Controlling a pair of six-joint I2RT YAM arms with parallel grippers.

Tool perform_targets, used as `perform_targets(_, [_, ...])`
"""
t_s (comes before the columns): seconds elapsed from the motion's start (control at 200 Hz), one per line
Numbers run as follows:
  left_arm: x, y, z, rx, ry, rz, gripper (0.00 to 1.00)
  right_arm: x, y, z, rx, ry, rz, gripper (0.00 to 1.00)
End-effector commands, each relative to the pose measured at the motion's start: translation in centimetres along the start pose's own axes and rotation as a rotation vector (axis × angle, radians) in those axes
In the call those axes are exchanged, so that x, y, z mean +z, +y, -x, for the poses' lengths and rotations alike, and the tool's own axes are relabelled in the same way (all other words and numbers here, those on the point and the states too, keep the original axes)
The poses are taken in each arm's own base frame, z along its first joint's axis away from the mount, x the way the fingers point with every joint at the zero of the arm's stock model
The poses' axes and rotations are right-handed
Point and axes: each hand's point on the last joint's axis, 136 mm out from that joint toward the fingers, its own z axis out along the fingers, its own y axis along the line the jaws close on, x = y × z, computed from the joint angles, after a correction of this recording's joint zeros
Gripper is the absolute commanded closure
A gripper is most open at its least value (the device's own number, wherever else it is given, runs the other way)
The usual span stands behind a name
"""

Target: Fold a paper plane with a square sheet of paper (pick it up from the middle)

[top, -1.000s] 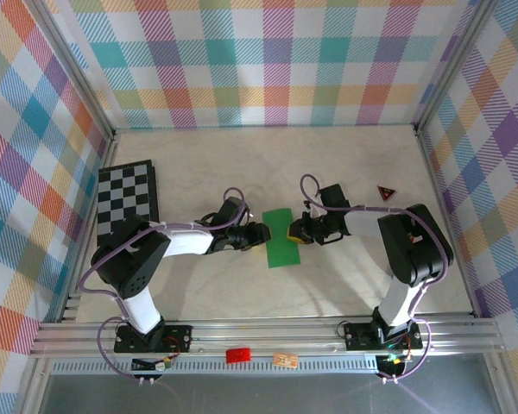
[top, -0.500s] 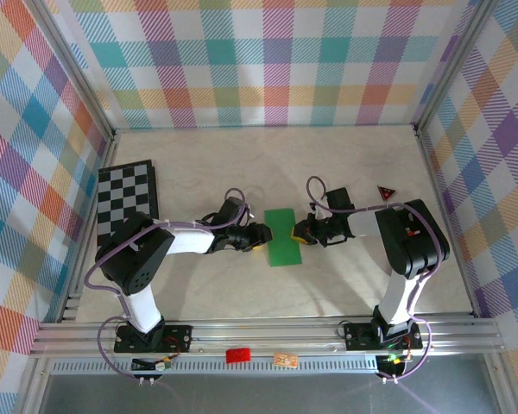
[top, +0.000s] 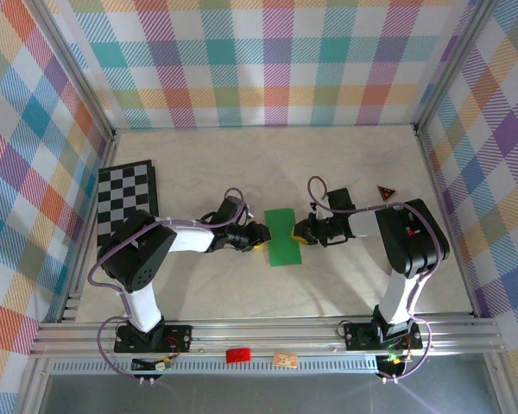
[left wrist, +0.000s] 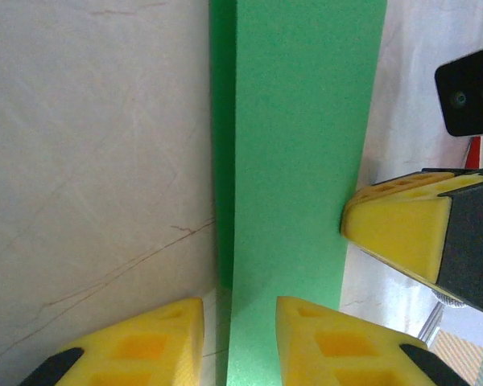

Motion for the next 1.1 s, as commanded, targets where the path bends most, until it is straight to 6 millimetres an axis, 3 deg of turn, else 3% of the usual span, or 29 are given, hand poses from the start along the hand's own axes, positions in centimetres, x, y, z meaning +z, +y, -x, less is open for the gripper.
perform_targets(0.0, [0.9, -0.8, -0.8, 0.015, 0.035, -0.048, 0.7, 0.5, -2.2, -0.7, 0.061, 0.012, -0.048, 0.88])
perform_targets(0.665, [0.0, -1.5, -0.6, 0.035, 0.005, -0.043, 0.84, 0.2, -1.5, -0.6, 0.053, 0.006, -0.03, 0.85])
perform_targets(0.81, [-0.4, -1.9, -0.6, 0.051, 0.002, -0.046, 0.98, -0.5, 0.8, -0.1, -0.007, -0.007, 0.039, 0.8])
perform_targets(0.965, [-1.2, -2.9, -0.4, 0.061, -0.004, -0.063, 0.98, -2.0, 3.6, 0.1, -0.084, -0.032, 0.081, 0.69])
perform_targets(1.095, [-1.8, -3.3, -0.3, 0.064, 0.002, -0.054, 0.97, -3.5, 4.7, 0.0, -0.162, -0.079, 0.063, 0.6])
